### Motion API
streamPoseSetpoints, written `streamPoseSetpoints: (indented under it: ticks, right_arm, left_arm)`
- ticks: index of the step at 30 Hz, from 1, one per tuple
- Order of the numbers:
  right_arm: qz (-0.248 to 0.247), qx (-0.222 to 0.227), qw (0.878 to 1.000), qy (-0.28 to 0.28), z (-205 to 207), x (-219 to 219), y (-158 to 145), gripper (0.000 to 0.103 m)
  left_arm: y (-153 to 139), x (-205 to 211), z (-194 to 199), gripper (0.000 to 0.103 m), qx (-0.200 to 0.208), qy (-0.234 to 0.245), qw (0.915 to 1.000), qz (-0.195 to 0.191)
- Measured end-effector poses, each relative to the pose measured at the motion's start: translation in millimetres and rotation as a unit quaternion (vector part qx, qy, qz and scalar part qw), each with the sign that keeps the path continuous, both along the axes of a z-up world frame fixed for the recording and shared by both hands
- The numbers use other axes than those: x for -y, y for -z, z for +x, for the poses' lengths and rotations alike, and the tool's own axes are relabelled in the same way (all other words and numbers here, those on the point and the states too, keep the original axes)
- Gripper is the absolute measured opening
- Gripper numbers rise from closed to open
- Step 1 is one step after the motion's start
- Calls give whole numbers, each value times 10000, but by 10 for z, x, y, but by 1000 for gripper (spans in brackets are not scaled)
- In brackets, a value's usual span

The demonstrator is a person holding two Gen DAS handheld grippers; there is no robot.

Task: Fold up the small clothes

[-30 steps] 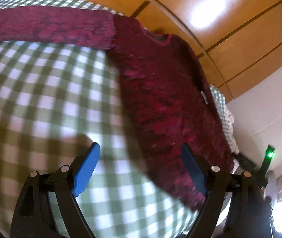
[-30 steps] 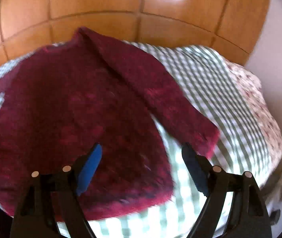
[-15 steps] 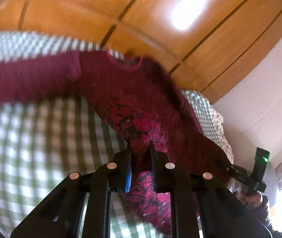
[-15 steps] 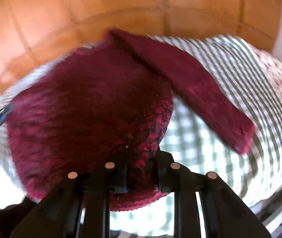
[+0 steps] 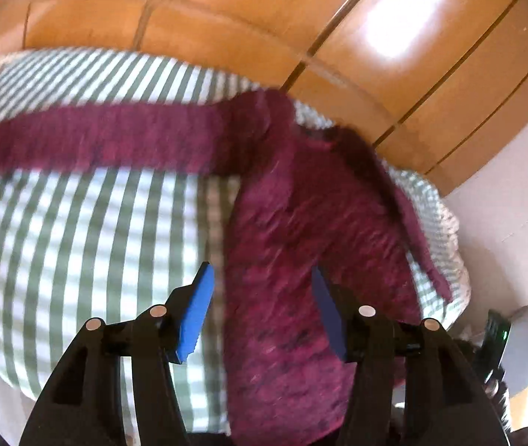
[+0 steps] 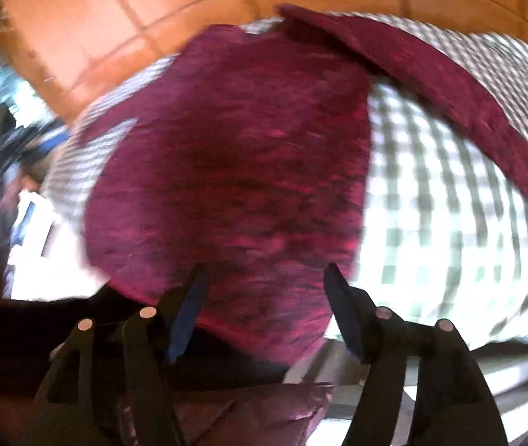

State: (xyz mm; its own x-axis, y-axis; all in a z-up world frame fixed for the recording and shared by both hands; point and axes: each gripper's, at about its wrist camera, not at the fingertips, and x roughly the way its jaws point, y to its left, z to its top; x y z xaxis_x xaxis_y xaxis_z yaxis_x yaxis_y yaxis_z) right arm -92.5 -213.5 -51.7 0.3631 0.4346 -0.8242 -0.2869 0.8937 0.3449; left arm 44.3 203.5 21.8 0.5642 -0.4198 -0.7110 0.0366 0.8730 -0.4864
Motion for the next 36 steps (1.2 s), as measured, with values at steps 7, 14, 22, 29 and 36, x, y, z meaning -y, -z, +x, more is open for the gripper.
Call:
streamPoseSetpoints:
  ticks: [7,14,22,29,36]
  right_arm:
    - [-365,-59,9991,229,263,-163,319,52]
    - [-770,268,9965,168,49,-35,122,16]
    - [-466,147,9970,601,30,257,163,39]
    - [-1432,1420,9605,1918,404,596,-202,76]
    - [-2452,1894,9293,2009,1181,552,-75,74]
  left_arm:
    - [773,425,-165,44,-558,438,9973,172]
    - [829,564,-319,18,-610,583,9951,510]
    - [625,702,-227,41,-261,315,9939,1028]
    - [378,1119,186,80,596,212,9913,1153]
    - [620,1617,509,80,664,599,9828,1617]
